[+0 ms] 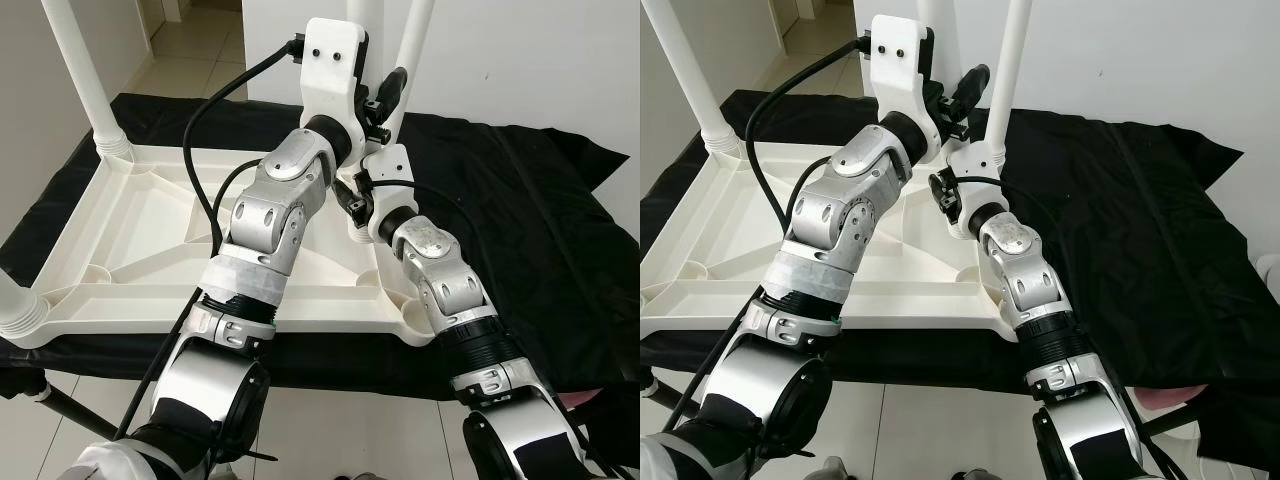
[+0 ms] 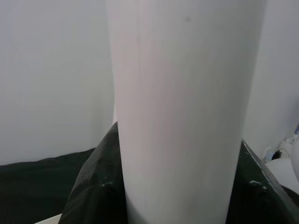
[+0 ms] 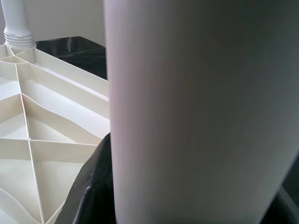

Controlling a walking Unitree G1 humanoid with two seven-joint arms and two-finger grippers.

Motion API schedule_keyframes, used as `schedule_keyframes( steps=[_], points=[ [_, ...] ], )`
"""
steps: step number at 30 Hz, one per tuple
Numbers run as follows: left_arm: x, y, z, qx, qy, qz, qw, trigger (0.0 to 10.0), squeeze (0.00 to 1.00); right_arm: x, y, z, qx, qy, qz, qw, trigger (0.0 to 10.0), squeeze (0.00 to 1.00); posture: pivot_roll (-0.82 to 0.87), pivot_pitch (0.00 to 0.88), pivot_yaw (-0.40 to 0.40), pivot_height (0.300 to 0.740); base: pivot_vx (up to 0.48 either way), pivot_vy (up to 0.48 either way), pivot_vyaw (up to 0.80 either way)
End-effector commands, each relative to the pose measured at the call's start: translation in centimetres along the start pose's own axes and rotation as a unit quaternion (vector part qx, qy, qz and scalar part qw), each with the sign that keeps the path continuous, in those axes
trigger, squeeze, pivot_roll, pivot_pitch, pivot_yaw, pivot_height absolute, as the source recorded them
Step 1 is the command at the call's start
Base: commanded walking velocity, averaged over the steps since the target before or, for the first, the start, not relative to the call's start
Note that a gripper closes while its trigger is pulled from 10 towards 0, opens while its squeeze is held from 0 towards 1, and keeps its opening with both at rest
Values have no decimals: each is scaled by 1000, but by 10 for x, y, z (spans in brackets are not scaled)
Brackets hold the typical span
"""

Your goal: Building children table

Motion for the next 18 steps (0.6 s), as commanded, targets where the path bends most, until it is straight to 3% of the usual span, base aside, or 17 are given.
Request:
schedule_keyframes(
  steps=[1,4,5,15,16,18],
  points=[
    [9,8,-1,12,-12,-2,1000,10000,0,-3,-3,-2,-8,3,-2,1000,2667,0,26,5,-56,740,0,0,0],
    [10,8,-1,12,-14,-4,1000,10000,0,-2,-4,-2,-11,-2,1,1000,2667,0,26,5,-56,740,0,0,0],
    [11,8,-1,13,-15,-5,1000,10000,0,-1,-5,-3,-14,-8,0,1000,10000,0,25,4,-56,740,0,0,0],
    [16,10,-1,17,-21,-10,1000,10000,0,0,-5,-4,-16,-12,4,1000,10000,0,26,5,-56,740,0,0,0],
    [17,9,0,17,-26,-1,1000,10000,1000,0,-5,-4,-16,-13,5,1000,10000,0,26,5,-55,740,0,0,0],
    [18,9,1,16,-33,5,999,10000,1000,0,-5,-4,-16,-15,2,1000,10000,0,26,5,-55,740,0,0,0]
  ],
)
Point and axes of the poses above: a point about 5 cm out from each wrist's last joint towards the gripper, its own z axis pointing back from the gripper into the wrist, its own y axis along the axis of the wrist's last joint, x = y × z, the point moved 5 cm from there along -z, pointing out of the wrist towards the gripper, and after that the axes turned 3 degrees about z, right-handed, at the moved point
